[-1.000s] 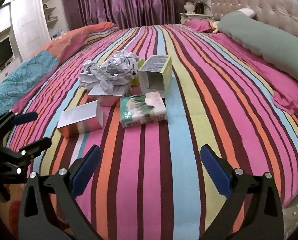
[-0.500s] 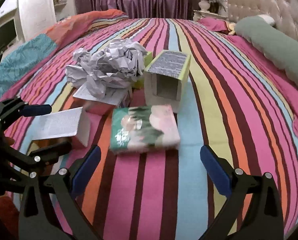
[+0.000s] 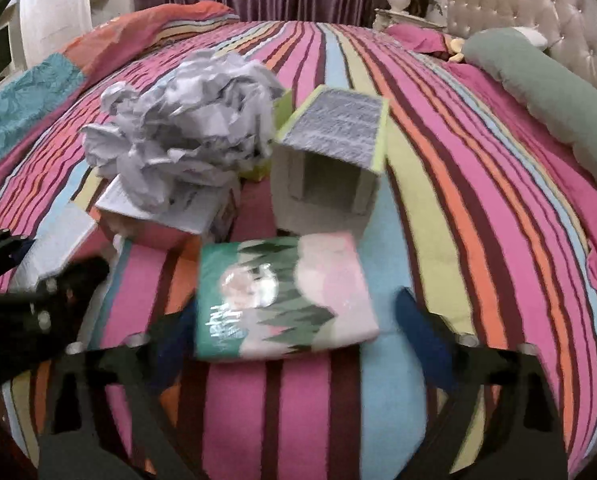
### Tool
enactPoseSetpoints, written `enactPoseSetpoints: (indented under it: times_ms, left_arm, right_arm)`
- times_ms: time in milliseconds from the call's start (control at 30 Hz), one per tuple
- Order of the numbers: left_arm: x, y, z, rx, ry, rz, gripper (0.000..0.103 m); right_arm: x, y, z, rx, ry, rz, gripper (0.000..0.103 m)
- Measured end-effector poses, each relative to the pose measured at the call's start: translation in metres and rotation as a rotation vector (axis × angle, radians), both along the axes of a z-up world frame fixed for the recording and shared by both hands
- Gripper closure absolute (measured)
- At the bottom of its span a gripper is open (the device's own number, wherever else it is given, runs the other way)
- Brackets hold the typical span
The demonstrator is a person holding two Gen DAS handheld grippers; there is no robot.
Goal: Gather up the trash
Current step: 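Grasp the white printed leaflet with the left tool while the right tool grasps the green tissue pack, then carry the leaflet and tissue pack down over the wastebasket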
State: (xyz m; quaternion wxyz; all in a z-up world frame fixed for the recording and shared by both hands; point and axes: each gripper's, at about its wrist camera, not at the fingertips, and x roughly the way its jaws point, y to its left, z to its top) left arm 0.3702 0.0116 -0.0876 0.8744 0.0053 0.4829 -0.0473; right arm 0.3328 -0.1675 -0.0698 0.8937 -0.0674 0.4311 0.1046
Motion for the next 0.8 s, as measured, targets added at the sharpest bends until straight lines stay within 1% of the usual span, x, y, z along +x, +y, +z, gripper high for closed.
enactPoseSetpoints:
  times_ms: [33,67,200,333,500,633,800]
  left_arm:
    - [-0.002,0.004,0.001,-0.019,0.004,0.011,0.056]
    - [-0.004,0.005,0.001,-0.022,0.004,0.014,0.056]
    - [-0.024,0.009,0.002,0.004,-0.013,0.014,0.056]
    - [-0.048,0.016,0.01,-0.046,-0.03,0.046,0.056]
    - [-0.078,0.021,0.022,-0.064,-0.05,0.069,0.056]
    - [-0.102,0.019,0.034,-0.059,-0.071,0.064,0.056]
    - [-0.134,0.013,0.04,-0.041,-0.079,0.04,0.056]
  right_arm:
    - [-0.002,-0.001,0.001,0.012,0.003,-0.007,0.034]
    - [-0.005,-0.001,0.002,0.012,0.003,-0.021,0.034]
    - [-0.02,-0.007,0.003,0.049,0.014,-0.03,0.035]
    - [-0.036,-0.017,0.009,0.082,0.011,-0.05,0.035]
    - [-0.055,-0.028,0.026,0.114,-0.003,-0.064,0.035]
    - [-0.069,-0.036,0.039,0.149,-0.011,-0.085,0.035]
    - [-0.094,-0.042,0.054,0.171,-0.033,-0.093,0.035]
